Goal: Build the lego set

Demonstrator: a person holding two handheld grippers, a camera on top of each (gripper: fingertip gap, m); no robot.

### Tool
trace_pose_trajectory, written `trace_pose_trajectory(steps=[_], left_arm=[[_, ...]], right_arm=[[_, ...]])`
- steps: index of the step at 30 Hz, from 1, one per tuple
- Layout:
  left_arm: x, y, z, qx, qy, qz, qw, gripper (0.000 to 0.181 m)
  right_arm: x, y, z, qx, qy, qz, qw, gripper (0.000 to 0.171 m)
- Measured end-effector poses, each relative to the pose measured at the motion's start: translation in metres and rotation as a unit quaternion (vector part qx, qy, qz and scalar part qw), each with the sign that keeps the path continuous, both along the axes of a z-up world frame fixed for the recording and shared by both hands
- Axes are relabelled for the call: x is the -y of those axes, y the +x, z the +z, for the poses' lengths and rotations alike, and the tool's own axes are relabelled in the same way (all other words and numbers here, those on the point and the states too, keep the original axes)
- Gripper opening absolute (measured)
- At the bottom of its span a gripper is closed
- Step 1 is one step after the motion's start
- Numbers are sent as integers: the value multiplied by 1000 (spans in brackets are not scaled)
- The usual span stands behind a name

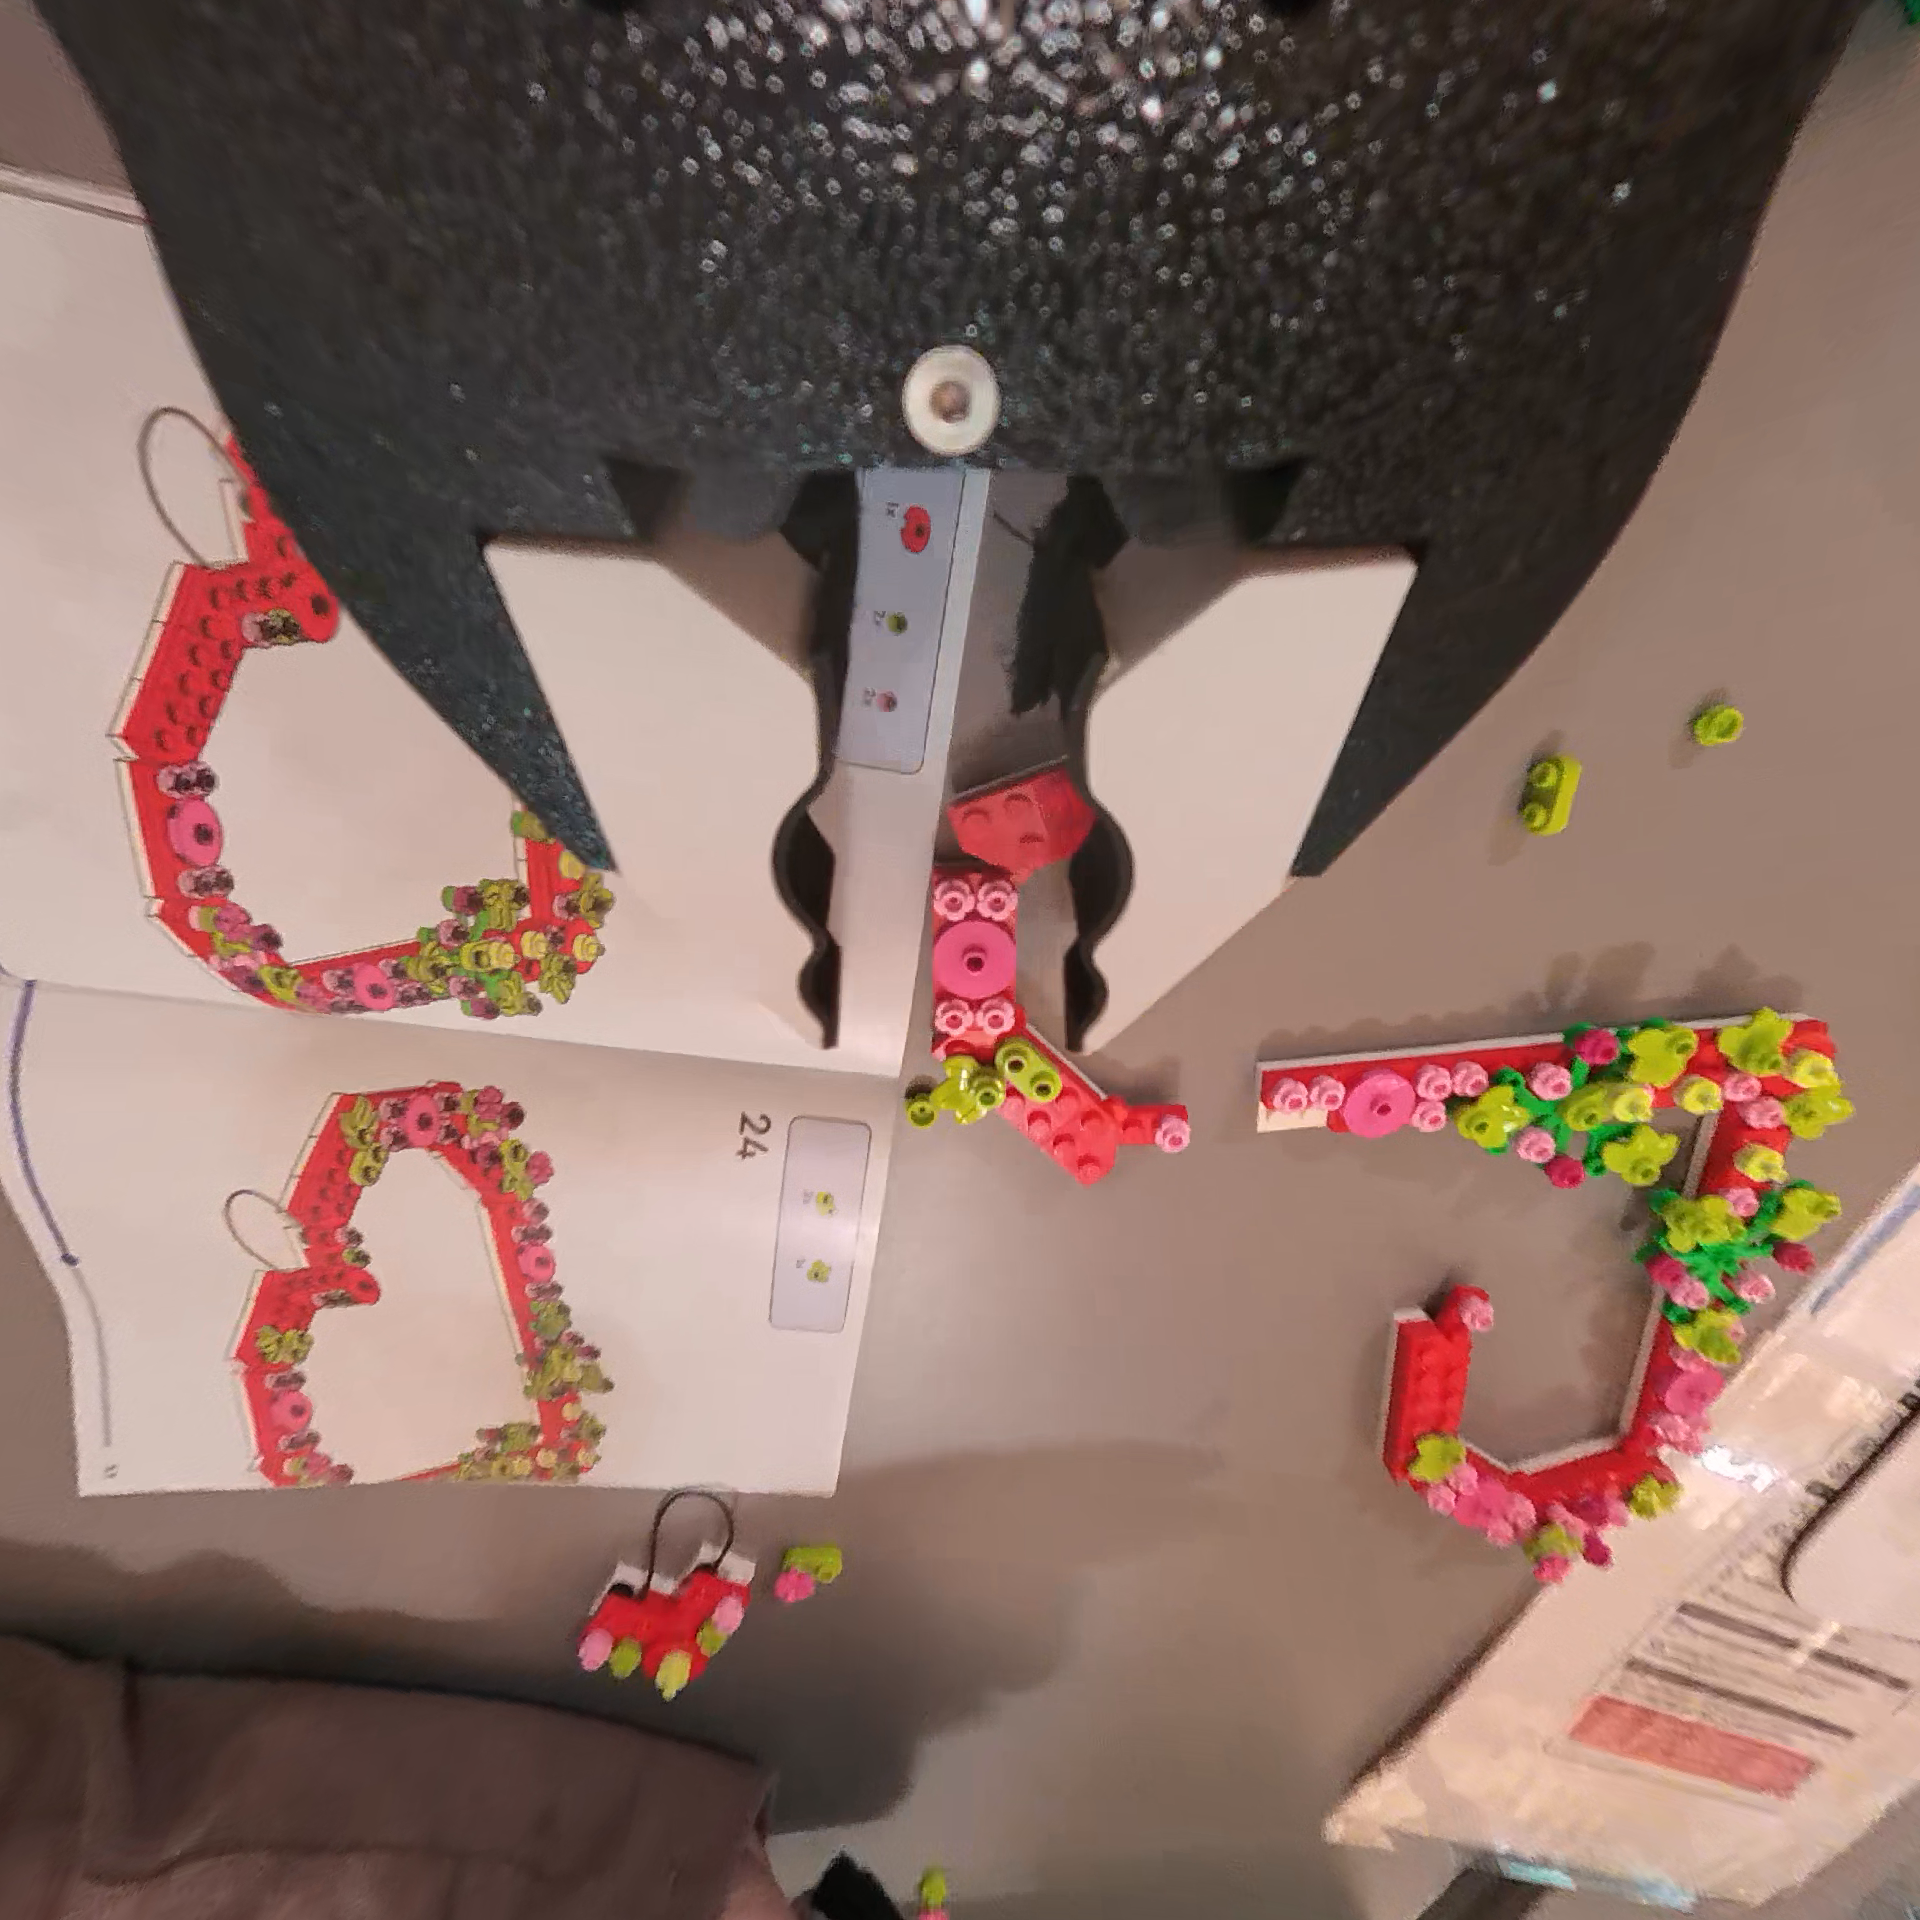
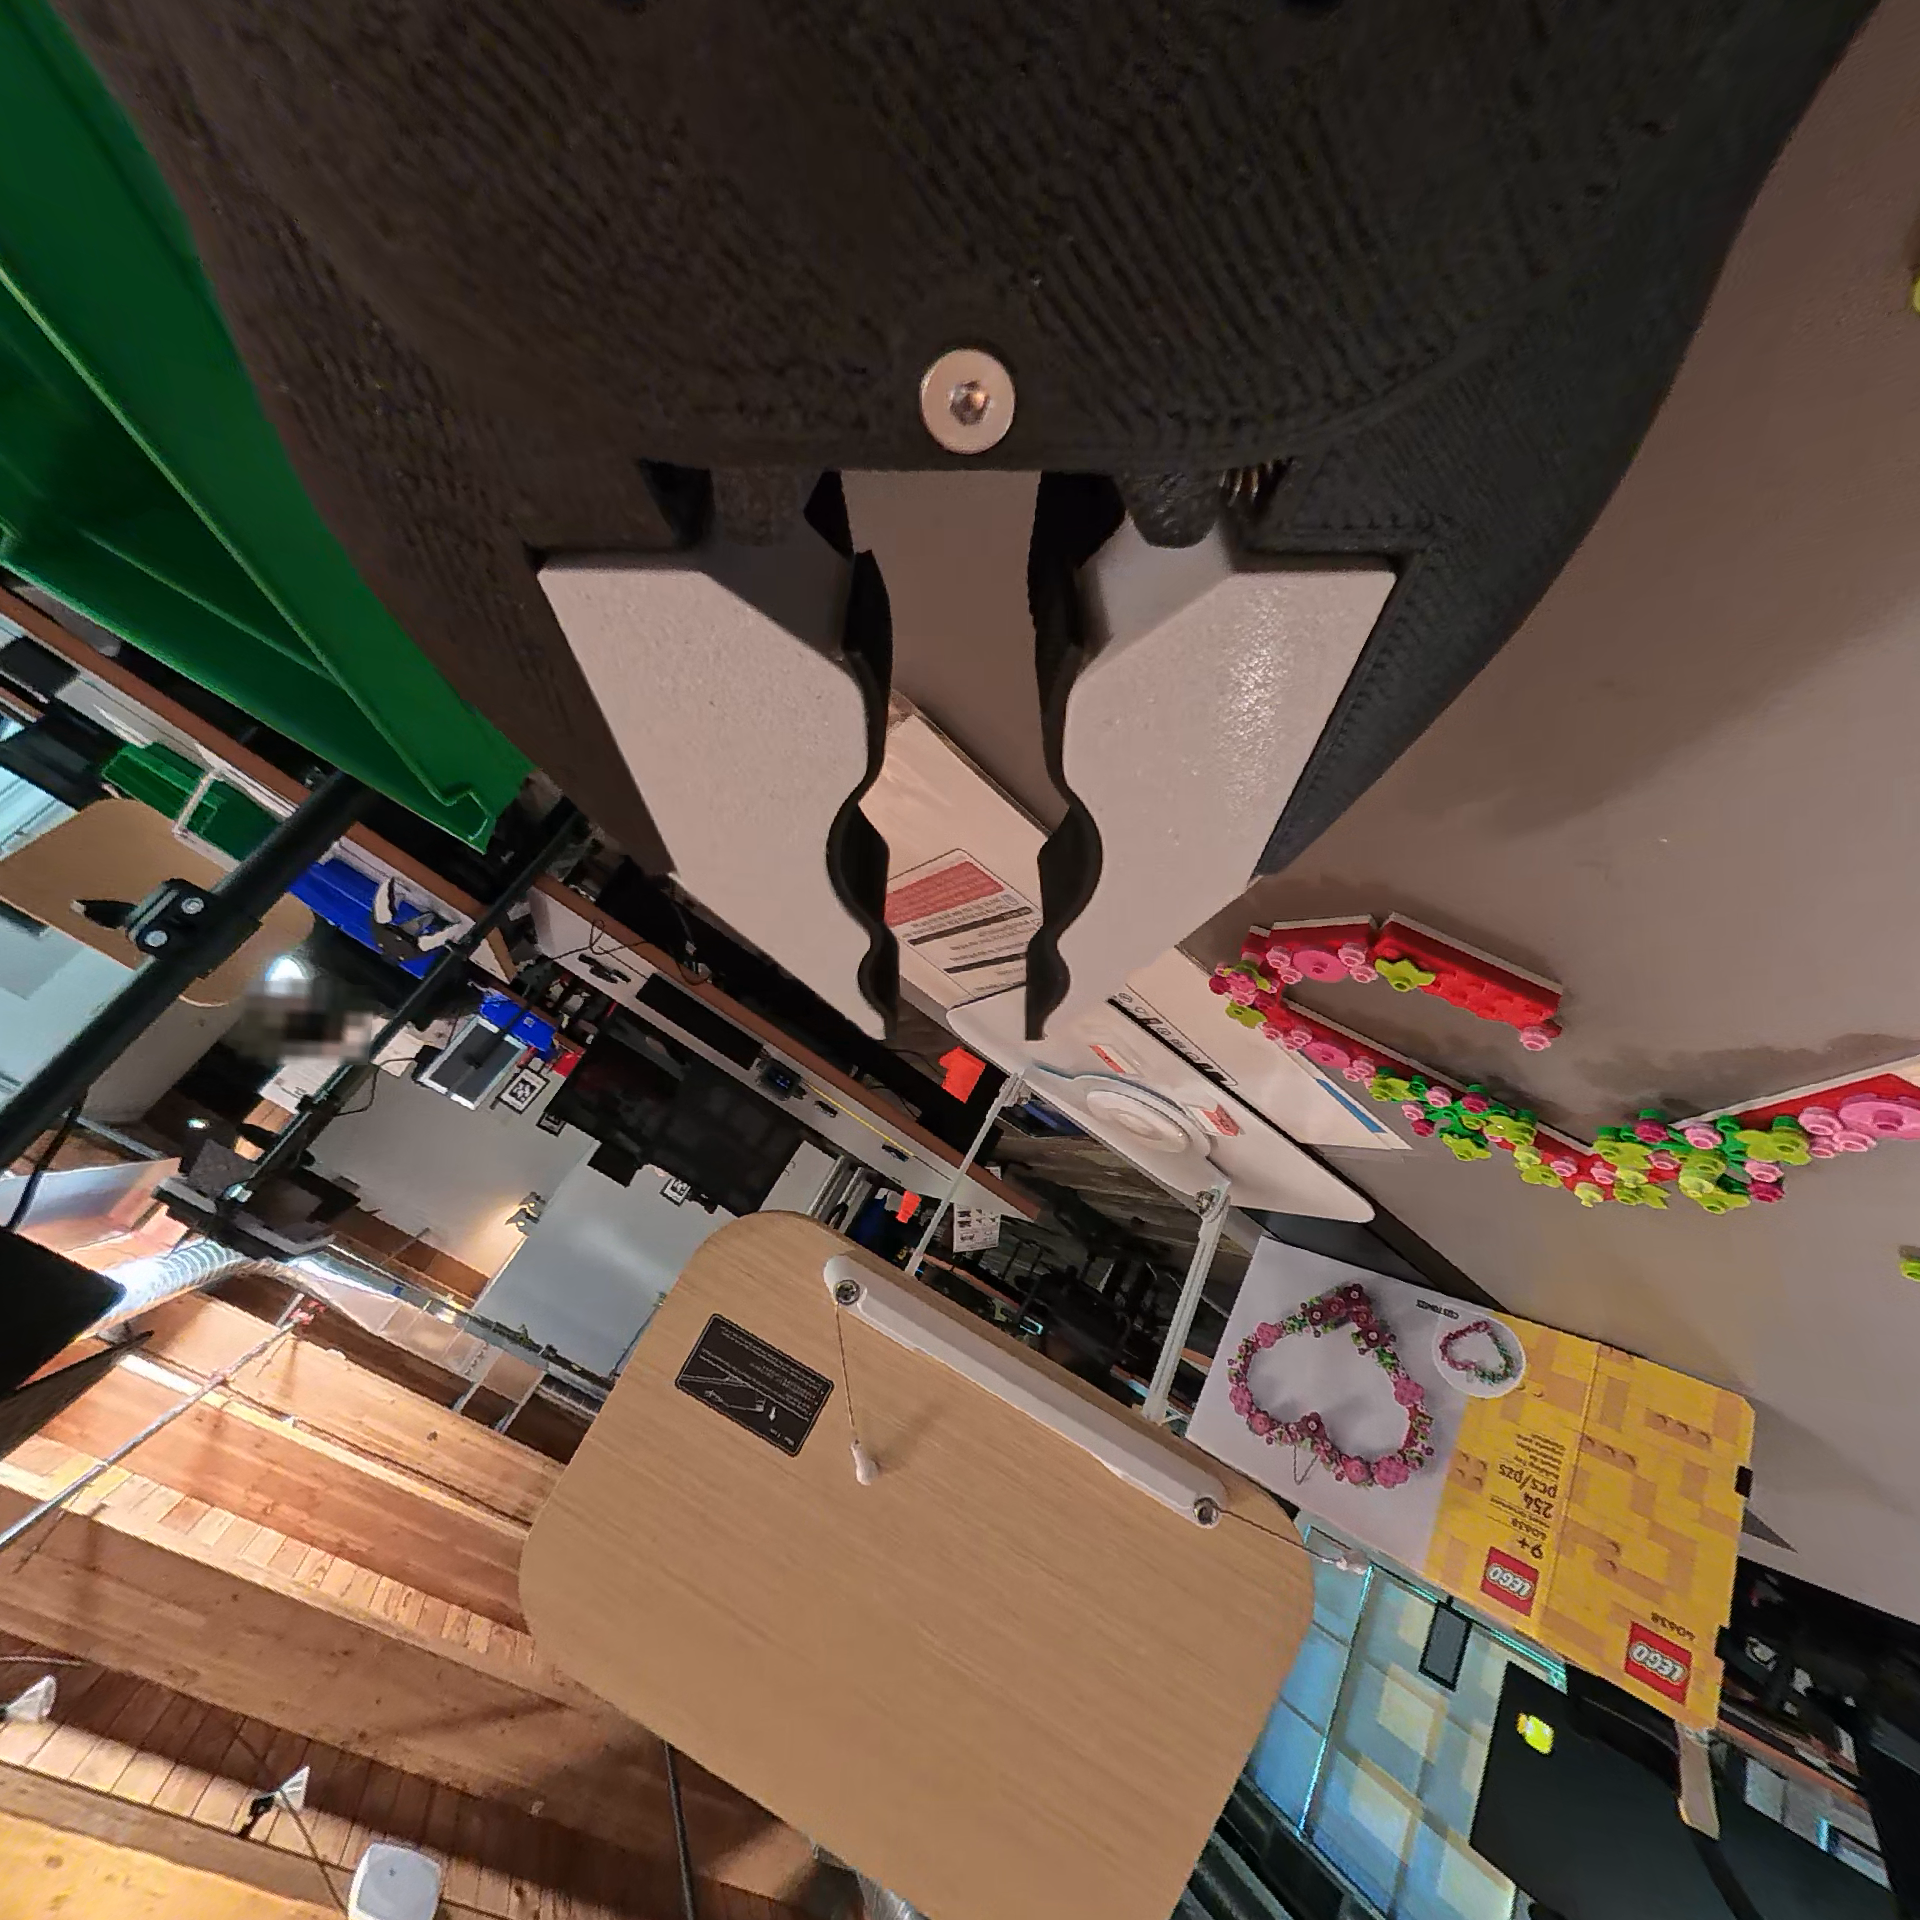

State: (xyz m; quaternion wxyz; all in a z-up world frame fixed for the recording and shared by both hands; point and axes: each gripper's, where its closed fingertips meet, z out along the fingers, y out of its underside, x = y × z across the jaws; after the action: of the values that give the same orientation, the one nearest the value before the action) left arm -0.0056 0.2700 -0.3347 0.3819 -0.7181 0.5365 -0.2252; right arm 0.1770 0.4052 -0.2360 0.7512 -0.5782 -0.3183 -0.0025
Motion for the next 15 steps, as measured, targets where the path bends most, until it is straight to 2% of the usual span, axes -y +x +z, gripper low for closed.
trace_pose_trajectory(steps=[2,7,11,15], left_arm=[[3,2,16,32,15,-10,999,49],[1,7,67,149,99,-4,984,48],[-10,1,81,186,141,33,972,46],[-30,-18,95,213,207,101,950,47]], right_arm=[[-1,1,0,-4,-1,1,1000,22],[-8,1,0,-1,-1,6,1000,22],[-19,-2,-2,14,3,16,1000,22],[-34,-6,-3,20,2,34,999,22]])
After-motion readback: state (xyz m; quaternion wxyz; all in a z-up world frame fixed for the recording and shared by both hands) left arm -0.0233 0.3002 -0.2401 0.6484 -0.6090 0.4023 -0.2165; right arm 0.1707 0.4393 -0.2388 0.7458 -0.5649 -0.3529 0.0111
